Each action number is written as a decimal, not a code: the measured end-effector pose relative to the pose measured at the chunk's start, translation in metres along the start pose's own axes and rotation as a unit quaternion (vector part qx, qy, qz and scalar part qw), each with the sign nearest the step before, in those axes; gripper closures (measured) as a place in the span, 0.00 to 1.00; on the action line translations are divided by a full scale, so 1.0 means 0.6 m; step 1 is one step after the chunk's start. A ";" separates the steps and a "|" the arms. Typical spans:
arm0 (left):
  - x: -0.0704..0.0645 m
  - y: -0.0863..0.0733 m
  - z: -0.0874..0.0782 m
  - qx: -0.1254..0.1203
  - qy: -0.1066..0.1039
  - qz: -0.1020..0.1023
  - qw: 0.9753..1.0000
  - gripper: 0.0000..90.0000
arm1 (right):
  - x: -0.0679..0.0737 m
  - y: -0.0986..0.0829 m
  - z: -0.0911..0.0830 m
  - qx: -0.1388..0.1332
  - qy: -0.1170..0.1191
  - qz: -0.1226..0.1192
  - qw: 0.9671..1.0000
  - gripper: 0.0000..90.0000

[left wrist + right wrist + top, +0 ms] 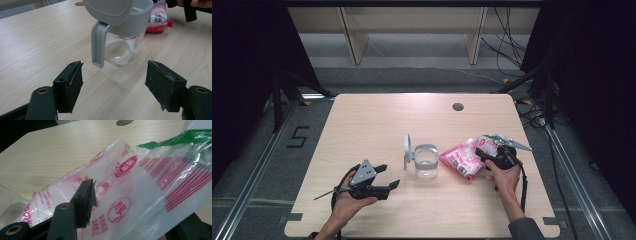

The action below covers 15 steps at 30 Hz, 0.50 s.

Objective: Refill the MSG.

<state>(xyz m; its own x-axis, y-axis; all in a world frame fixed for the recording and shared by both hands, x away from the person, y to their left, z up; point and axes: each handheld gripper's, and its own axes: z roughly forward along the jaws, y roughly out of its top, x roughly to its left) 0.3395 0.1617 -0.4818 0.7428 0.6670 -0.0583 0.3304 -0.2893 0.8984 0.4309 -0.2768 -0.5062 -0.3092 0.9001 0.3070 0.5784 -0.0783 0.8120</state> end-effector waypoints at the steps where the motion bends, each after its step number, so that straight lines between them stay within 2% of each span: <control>1: 0.001 0.000 -0.001 0.002 0.000 0.003 1.000 0.32 | 0.000 0.000 0.000 0.001 0.000 0.001 1.000 0.56; 4: 0.000 0.000 -0.001 0.002 0.000 0.003 1.000 0.32 | -0.002 0.000 0.001 0.000 0.000 -0.001 1.000 0.67; 8: 0.000 0.000 0.000 0.000 -0.001 0.001 1.000 0.32 | -0.003 0.002 0.001 0.007 -0.008 -0.001 1.000 0.72; 9: 0.000 0.000 0.000 0.000 -0.001 0.000 1.000 0.32 | -0.004 0.001 0.002 0.004 -0.005 0.003 1.000 0.72; 10: 0.000 0.000 0.000 0.000 -0.001 0.001 1.000 0.32 | 0.002 -0.001 0.005 -0.003 -0.007 0.026 1.000 0.72; 11: 0.000 0.000 0.000 0.000 -0.001 0.001 1.000 0.32 | -0.004 0.000 0.006 -0.006 -0.004 0.009 1.000 0.71; 13: 0.000 0.000 0.000 0.000 -0.001 0.005 1.000 0.32 | -0.005 0.002 0.009 -0.006 -0.012 0.002 1.000 0.70; 14: 0.000 0.000 0.000 0.001 -0.001 0.006 1.000 0.32 | 0.008 0.004 0.004 0.015 -0.018 0.041 0.999 0.70; 15: 0.000 0.000 0.001 0.001 -0.001 0.004 1.000 0.32 | -0.001 0.006 0.007 0.006 -0.017 0.001 1.000 0.71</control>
<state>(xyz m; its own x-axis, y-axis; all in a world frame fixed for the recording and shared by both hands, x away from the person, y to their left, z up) 0.3395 0.1613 -0.4820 0.7471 0.6627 -0.0517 0.3246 -0.2958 0.8984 0.4365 -0.2759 -0.5055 -0.2829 0.9136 0.2921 0.5880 -0.0754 0.8054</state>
